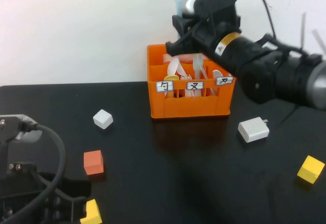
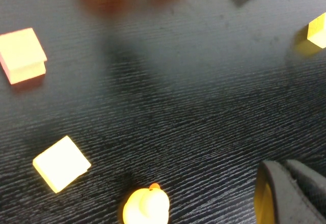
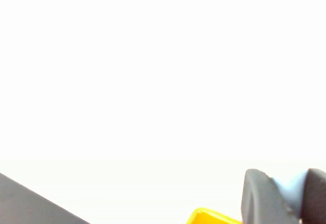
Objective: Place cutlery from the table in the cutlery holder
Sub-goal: Place the fork on the box
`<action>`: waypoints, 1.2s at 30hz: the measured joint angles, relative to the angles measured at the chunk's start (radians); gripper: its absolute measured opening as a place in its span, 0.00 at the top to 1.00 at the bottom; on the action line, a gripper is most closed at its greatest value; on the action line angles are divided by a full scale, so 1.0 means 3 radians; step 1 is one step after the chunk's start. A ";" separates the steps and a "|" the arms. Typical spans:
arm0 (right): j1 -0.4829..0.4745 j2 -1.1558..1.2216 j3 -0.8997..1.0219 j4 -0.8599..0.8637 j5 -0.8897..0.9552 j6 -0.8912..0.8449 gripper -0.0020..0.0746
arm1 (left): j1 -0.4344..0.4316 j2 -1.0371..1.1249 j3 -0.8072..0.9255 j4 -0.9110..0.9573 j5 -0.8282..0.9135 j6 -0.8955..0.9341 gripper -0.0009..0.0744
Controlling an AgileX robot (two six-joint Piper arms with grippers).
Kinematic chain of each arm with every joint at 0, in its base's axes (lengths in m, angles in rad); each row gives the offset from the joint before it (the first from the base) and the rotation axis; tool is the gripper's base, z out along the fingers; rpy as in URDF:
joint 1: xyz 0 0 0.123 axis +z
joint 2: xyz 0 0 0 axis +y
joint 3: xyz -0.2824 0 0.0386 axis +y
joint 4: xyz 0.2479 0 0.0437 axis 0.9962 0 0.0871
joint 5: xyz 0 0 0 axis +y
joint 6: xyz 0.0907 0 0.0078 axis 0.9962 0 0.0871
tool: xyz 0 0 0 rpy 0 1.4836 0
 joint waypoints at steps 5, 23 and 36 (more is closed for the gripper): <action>0.0000 0.0240 0.0000 0.0021 -0.0129 -0.0307 0.78 | 0.0000 0.0000 0.0000 0.0000 -0.0053 0.0013 0.99; 0.0000 0.0450 0.0006 0.0384 -0.0494 -0.0729 0.78 | 0.0000 0.0000 0.0000 0.0000 -0.0068 0.0049 0.99; 0.0000 0.0455 0.0006 0.0673 -0.0123 -0.1032 0.78 | 0.0000 0.0000 0.0000 0.0000 -0.0068 0.0056 0.99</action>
